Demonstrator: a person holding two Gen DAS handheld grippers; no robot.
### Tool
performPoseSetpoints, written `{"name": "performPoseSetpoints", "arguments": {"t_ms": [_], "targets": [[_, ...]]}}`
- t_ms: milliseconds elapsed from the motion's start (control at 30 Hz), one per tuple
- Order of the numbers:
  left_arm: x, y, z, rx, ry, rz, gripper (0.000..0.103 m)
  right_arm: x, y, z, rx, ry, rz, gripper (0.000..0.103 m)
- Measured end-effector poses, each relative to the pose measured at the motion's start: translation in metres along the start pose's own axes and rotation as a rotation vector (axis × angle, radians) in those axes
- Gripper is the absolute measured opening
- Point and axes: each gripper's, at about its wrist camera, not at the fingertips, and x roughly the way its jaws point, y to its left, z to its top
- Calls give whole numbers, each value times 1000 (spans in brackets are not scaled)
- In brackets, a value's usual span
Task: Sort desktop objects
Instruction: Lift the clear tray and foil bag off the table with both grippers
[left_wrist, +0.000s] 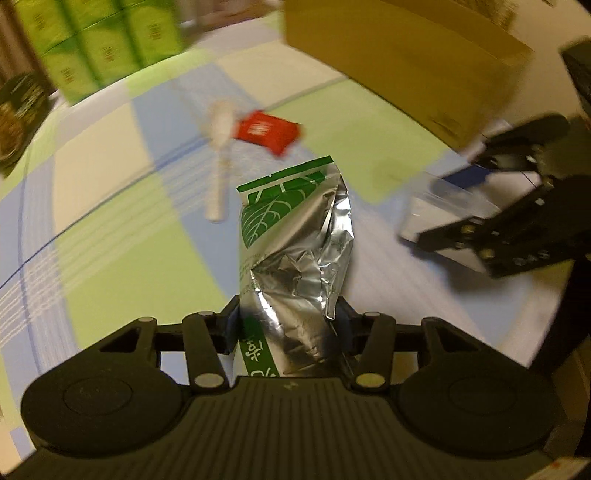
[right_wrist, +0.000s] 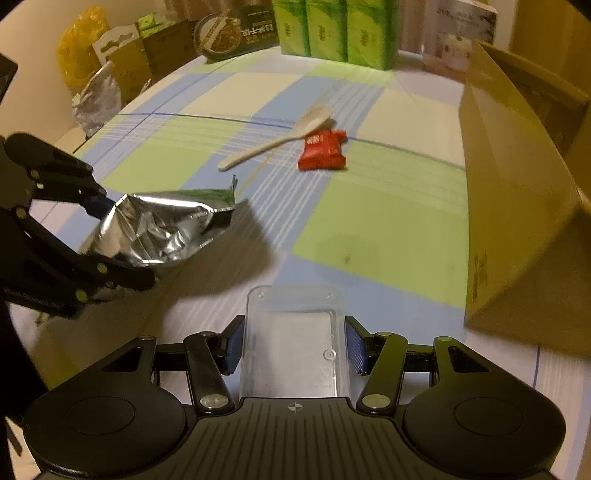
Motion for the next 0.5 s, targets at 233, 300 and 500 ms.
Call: {"name": "performPoseSetpoints", "arguments": {"t_ms": [233, 300, 500], "targets": [[8, -26, -9, 28, 7, 14, 51, -4, -3, -15, -15, 19, -27, 60], [8, -26, -8, 19, 8, 16, 55, -3, -3, -16, -22, 23, -31, 61], [17, -15, -5, -6, 48, -31, 63, -2, 0, -19, -44, 29, -40, 61]]}}
